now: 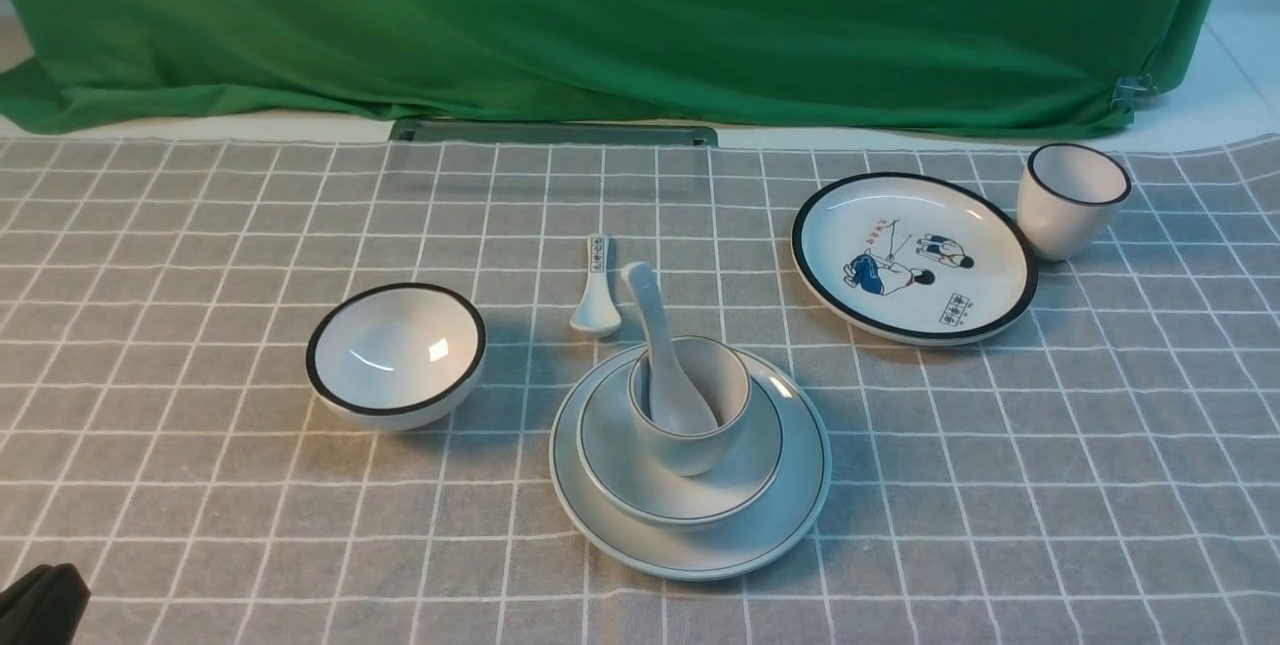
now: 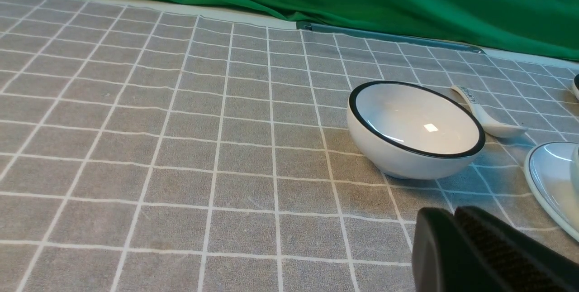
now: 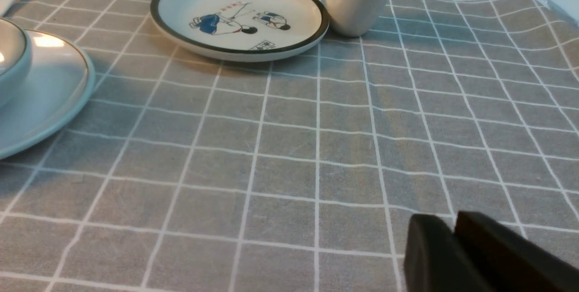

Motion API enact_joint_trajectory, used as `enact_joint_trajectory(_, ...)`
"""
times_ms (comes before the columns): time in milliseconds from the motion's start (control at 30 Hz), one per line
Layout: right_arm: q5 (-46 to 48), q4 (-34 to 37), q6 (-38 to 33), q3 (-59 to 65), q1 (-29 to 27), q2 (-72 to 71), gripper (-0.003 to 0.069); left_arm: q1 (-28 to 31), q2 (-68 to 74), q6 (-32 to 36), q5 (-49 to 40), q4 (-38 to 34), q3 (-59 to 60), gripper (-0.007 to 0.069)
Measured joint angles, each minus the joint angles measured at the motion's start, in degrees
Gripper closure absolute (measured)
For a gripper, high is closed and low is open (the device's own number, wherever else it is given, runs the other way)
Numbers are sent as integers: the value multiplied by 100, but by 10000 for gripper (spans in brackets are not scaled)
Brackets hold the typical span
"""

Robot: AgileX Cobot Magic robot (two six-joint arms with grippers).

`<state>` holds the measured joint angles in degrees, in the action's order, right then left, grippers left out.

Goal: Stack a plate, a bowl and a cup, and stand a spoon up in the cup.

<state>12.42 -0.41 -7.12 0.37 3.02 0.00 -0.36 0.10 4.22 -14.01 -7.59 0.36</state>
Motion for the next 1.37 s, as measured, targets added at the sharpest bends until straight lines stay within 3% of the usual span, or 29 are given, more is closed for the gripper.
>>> enact_joint_trajectory(1367, 0, 0, 0, 0, 0, 0, 468, 15, 0, 5, 0, 0, 0, 607)
